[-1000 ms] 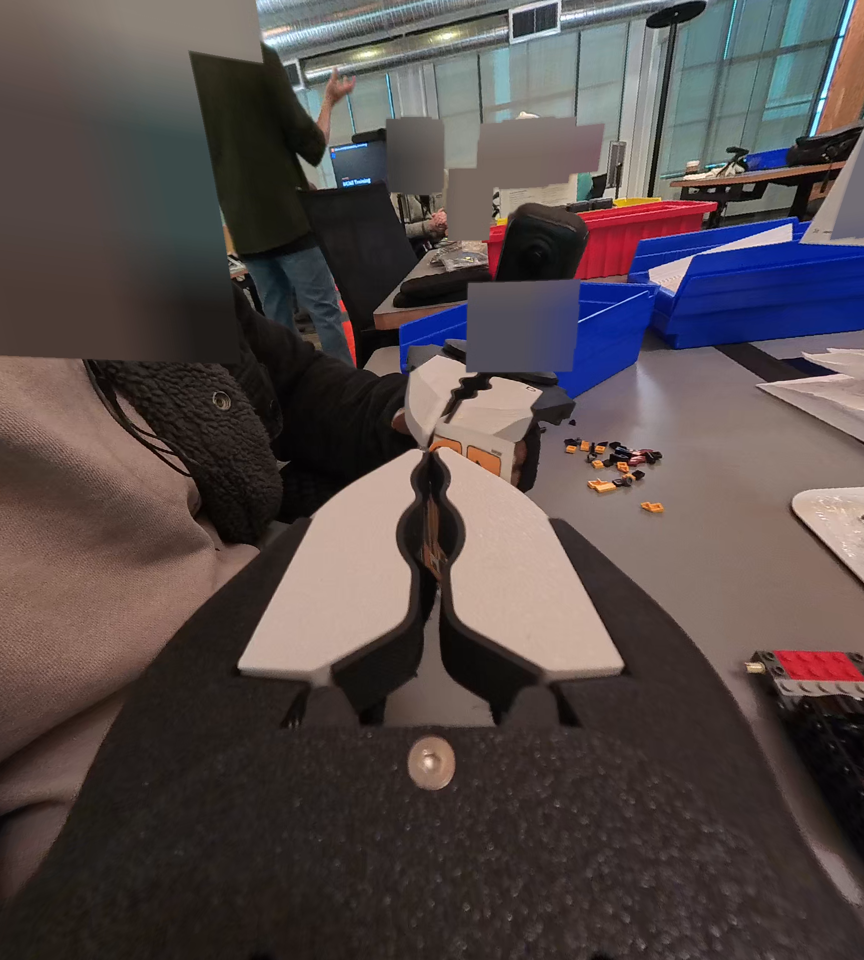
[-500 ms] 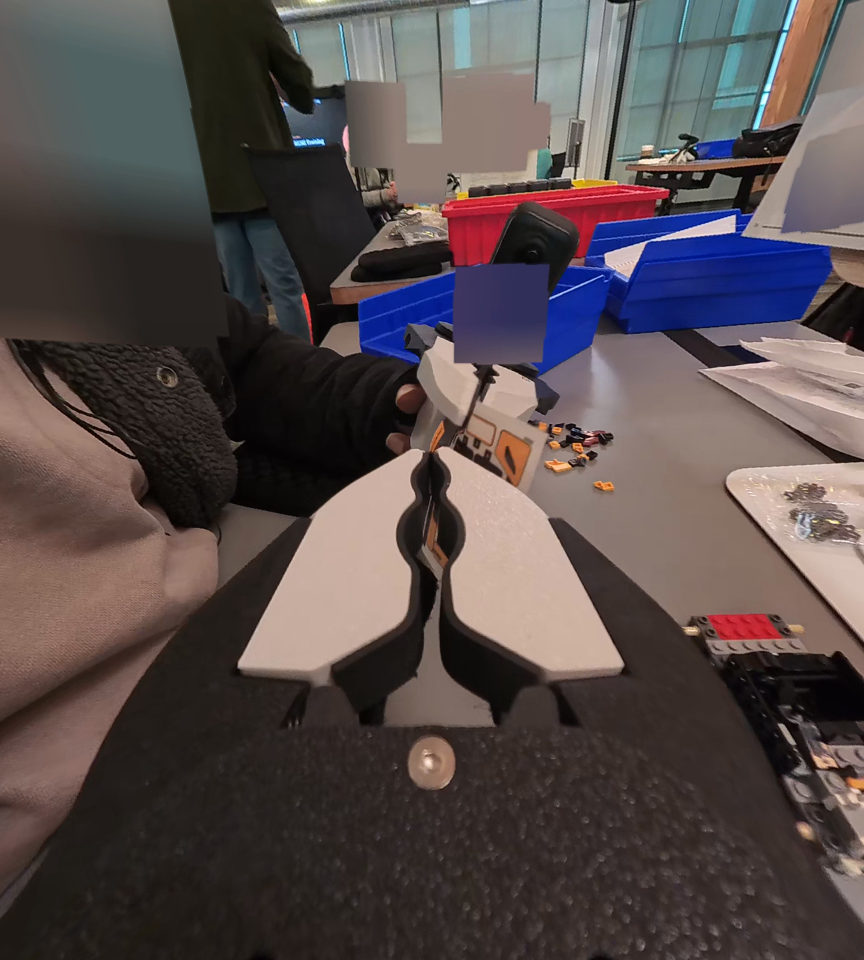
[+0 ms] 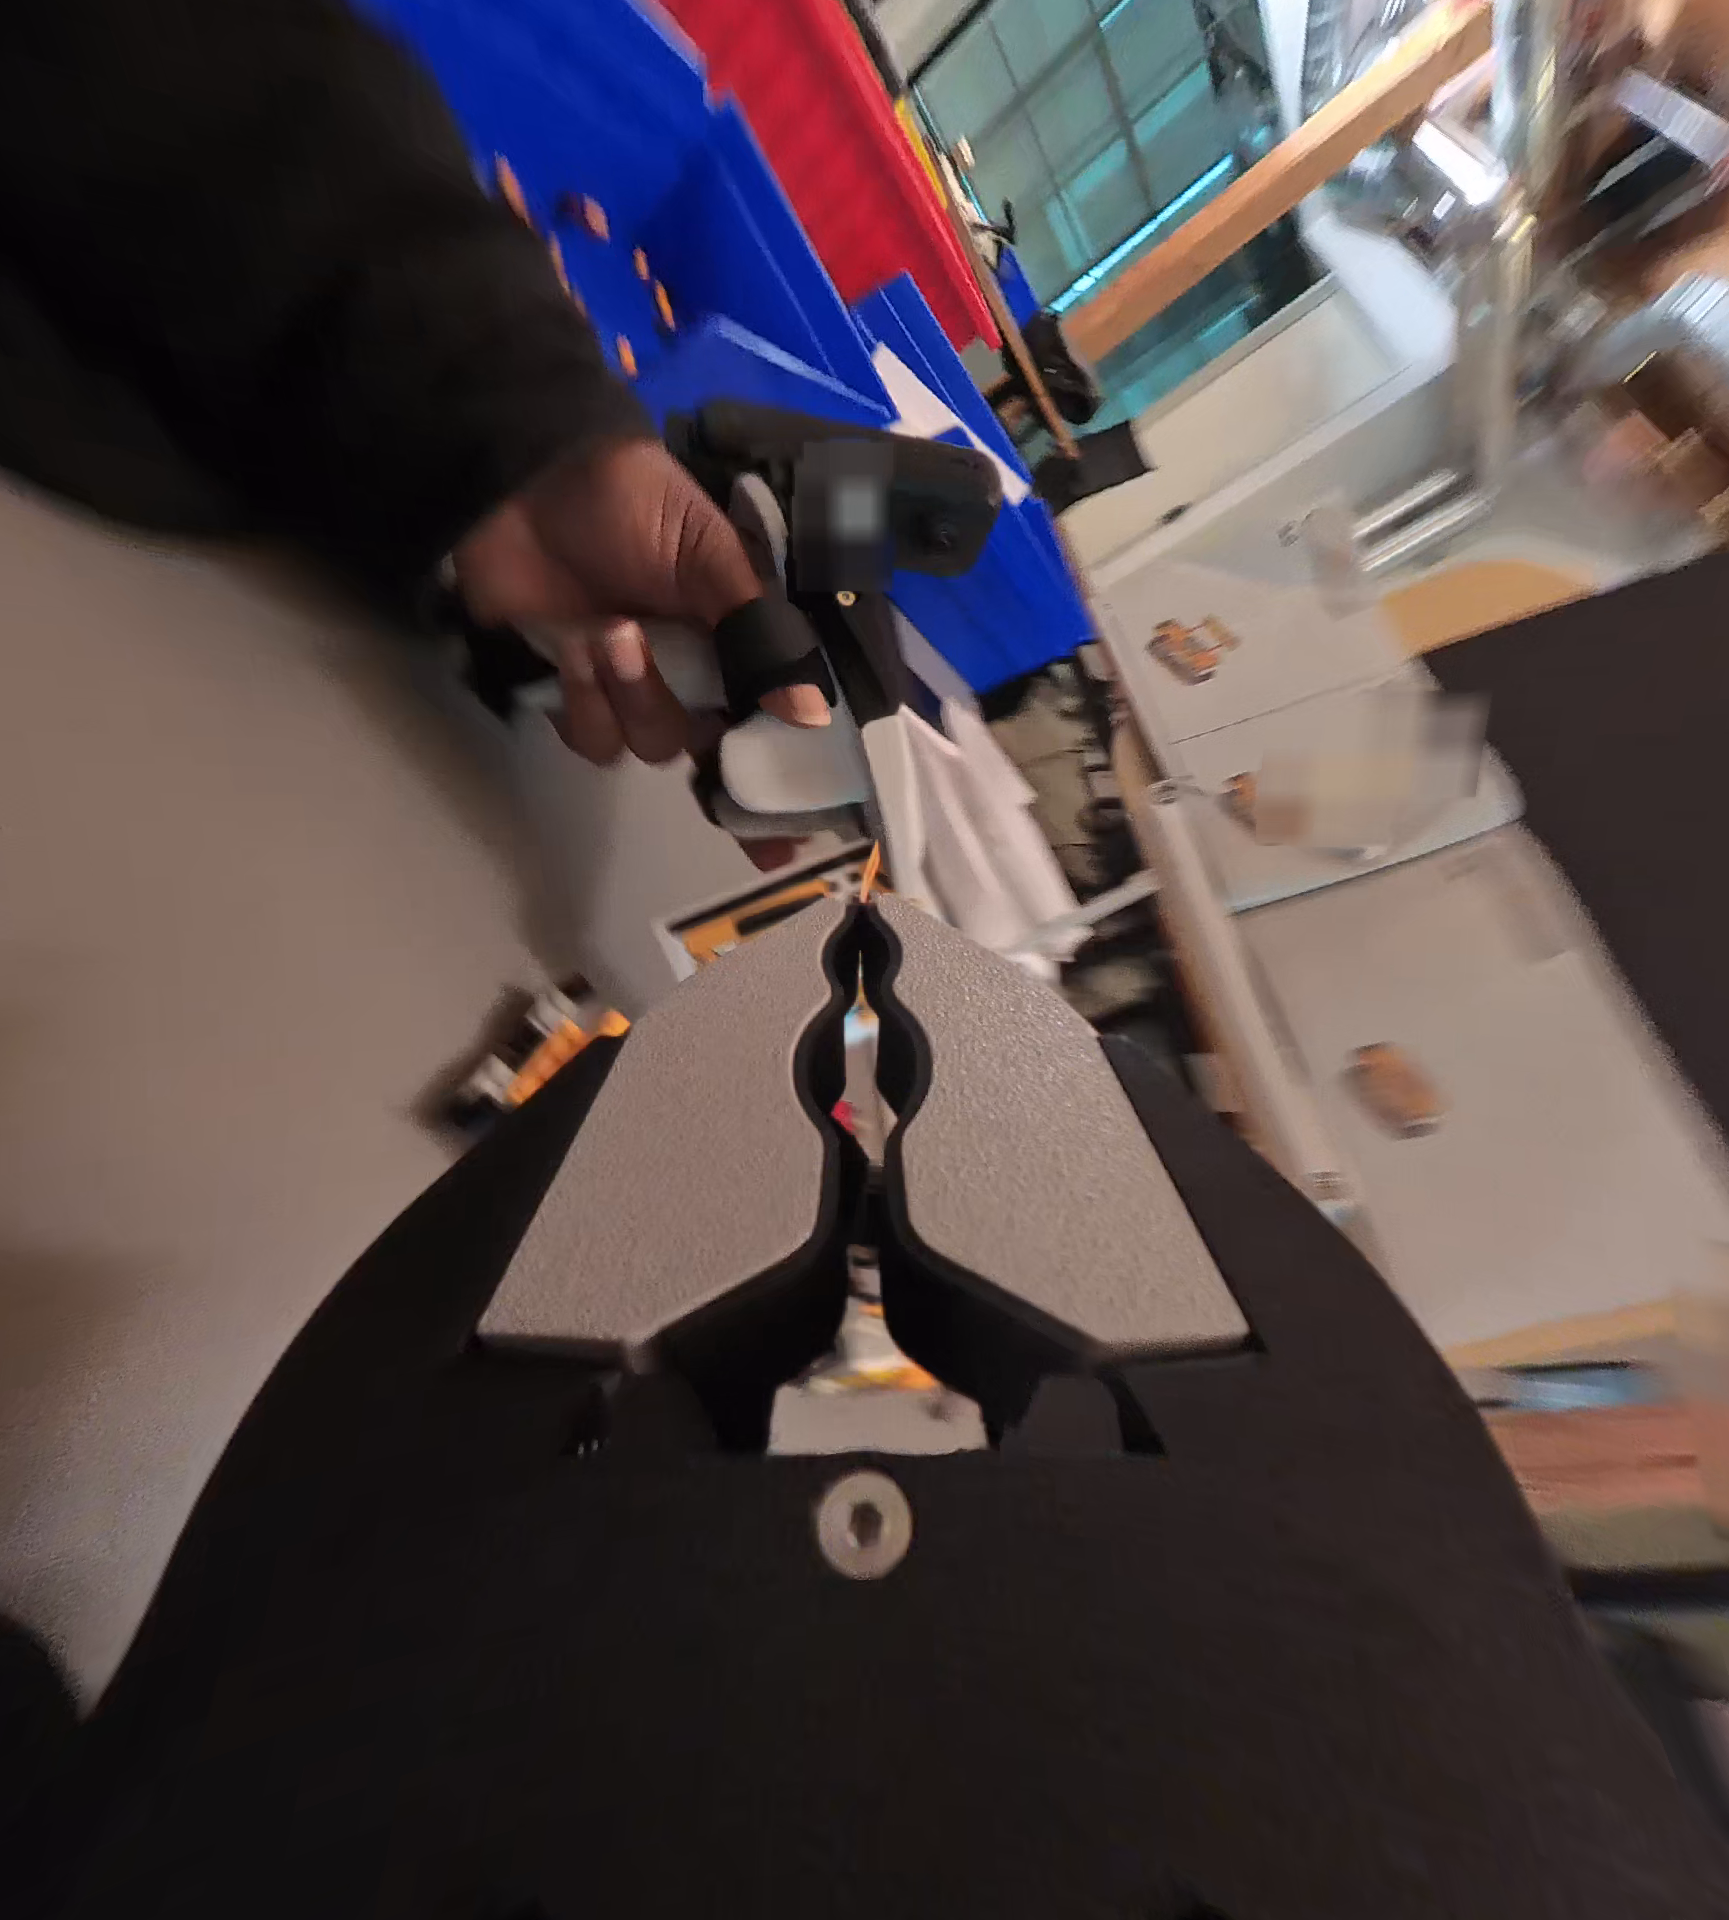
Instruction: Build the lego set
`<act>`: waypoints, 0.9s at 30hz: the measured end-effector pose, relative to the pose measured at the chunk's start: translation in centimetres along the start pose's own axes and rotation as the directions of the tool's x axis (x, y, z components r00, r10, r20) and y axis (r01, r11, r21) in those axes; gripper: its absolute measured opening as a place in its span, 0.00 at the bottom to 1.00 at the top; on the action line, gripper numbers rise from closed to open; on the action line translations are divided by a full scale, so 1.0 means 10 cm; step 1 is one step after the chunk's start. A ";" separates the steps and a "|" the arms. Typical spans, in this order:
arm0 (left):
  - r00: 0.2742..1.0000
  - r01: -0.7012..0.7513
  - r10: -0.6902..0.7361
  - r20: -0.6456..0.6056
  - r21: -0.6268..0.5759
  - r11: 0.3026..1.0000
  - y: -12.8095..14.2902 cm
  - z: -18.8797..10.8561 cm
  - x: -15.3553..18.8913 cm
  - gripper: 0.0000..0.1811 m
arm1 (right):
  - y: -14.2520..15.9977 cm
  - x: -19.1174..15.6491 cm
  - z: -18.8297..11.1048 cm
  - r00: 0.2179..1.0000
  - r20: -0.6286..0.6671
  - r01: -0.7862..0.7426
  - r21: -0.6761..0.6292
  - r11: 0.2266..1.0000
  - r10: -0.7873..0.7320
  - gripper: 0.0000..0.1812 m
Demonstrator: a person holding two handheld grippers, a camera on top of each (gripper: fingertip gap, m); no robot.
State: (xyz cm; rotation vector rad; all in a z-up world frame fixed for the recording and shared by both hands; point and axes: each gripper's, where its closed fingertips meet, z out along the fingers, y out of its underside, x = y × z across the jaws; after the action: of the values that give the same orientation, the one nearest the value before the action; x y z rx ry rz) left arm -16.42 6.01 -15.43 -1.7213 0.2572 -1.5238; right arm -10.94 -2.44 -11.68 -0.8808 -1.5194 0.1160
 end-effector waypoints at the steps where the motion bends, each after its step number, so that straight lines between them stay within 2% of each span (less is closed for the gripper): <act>1: 0.999 0.016 -0.016 0.032 0.004 1.000 -0.01 -0.01 -0.07 0.00 | 0.01 -0.01 0.00 0.998 -0.021 0.062 -0.013 0.998 -0.062 0.00; 6: 0.991 0.032 -0.031 0.129 -0.008 0.999 0.01 -0.02 -0.27 0.00 | 0.05 -0.02 -0.02 0.976 -0.075 0.203 -0.043 0.978 -0.206 0.00; 16: 0.979 -0.003 0.014 0.203 -0.053 0.999 0.02 0.01 -0.41 0.01 | 0.09 -0.04 -0.01 0.966 -0.085 0.240 -0.056 0.969 -0.244 0.00; 19: 0.968 -0.064 0.080 0.239 -0.076 0.995 0.00 -0.01 -0.44 0.05 | 0.11 -0.05 0.01 0.967 -0.081 0.235 -0.061 0.970 -0.240 0.00; 21: 0.950 -0.121 0.141 0.278 -0.089 0.989 -0.04 -0.04 -0.48 0.10 | 0.12 -0.06 0.01 0.969 -0.080 0.230 -0.061 0.971 -0.234 0.00; 24: 0.899 -0.246 0.266 0.348 -0.104 0.964 -0.15 -0.11 -0.52 0.20 | 0.14 -0.07 0.02 0.971 -0.075 0.221 -0.064 0.973 -0.225 0.00; 27: 0.845 -0.346 0.371 0.385 -0.135 0.928 -0.21 -0.15 -0.51 0.24 | 0.18 -0.08 0.04 0.976 -0.067 0.204 -0.069 0.977 -0.209 0.00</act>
State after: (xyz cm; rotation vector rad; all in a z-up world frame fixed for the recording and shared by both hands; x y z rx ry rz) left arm -19.76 9.94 -17.85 -1.8664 0.3877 -0.8715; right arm -10.59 -1.52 -13.44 -0.7623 -1.5425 -0.1146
